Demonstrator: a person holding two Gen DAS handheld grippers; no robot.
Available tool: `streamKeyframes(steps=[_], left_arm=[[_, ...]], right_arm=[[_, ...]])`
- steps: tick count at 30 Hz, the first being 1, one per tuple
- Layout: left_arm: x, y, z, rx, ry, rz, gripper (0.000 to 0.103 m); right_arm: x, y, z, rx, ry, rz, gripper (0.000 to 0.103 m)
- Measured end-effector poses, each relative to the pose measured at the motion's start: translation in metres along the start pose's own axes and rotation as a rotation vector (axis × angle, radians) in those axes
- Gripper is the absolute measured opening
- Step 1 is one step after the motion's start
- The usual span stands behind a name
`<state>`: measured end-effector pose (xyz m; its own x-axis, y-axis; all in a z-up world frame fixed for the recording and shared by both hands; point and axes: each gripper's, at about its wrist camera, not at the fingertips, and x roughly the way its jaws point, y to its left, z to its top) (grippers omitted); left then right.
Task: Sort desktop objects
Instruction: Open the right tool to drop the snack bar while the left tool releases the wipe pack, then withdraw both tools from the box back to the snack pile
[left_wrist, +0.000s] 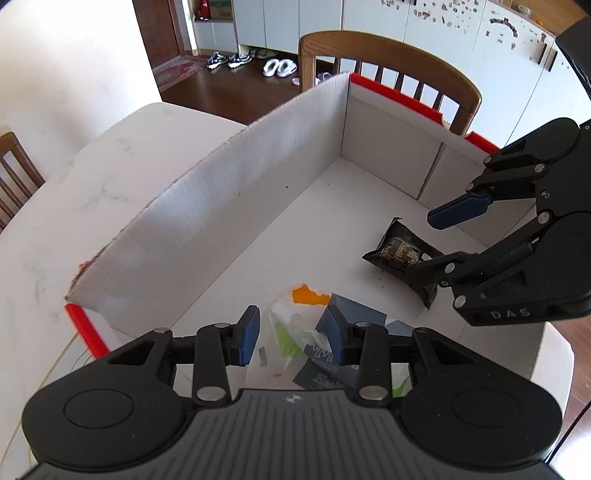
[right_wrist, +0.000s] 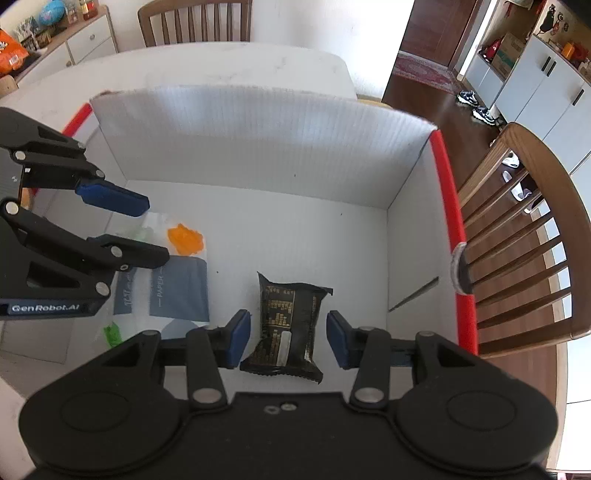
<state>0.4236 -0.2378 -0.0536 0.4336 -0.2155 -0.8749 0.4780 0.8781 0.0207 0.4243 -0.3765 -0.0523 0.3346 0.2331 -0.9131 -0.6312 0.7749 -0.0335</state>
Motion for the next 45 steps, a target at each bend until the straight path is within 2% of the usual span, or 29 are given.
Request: streamKeyframes(steps=[15,29,31,33,35,36,37,43,45], left_arm=[[-0.050,-0.004,-0.018,-0.054,-0.104,-0.041,0.037],[-0.093,-0.014,-0.037,-0.071,-0.194,-0.081,0.037],[-0.100,-0.015,-0.041,-0.073,-0.206,-0.081,0.041],[-0.105,-0.018,-0.045,-0.069,-0.219,-0.071,0.055],[-0.109,-0.021,-0.048,-0.062,-0.232,-0.063,0.063],[-0.110,-0.022,-0.049,-0.059,-0.234,-0.057,0.065],[-0.110,-0.023,-0.050,-0.059,-0.235,-0.054,0.065],[-0.115,-0.023,-0.061,-0.098,-0.241,-0.066,0.075],[-0.117,-0.024,-0.064,-0.105,-0.251,-0.067,0.084]], right_arm=[[-0.061,0.005,-0.010,0.030,-0.110,0.052,0.045],[-0.093,0.019,-0.024,0.041,-0.201,0.077,0.045],[-0.097,0.021,-0.026,0.039,-0.212,0.077,0.048],[-0.100,0.022,-0.028,0.042,-0.222,0.082,0.050],[-0.103,0.025,-0.031,0.038,-0.234,0.081,0.057],[-0.105,0.026,-0.033,0.036,-0.244,0.080,0.067],[-0.107,0.028,-0.035,0.034,-0.259,0.077,0.069],[-0.117,0.034,-0.043,0.018,-0.299,0.066,0.075],[-0.119,0.035,-0.046,0.022,-0.303,0.063,0.075]])
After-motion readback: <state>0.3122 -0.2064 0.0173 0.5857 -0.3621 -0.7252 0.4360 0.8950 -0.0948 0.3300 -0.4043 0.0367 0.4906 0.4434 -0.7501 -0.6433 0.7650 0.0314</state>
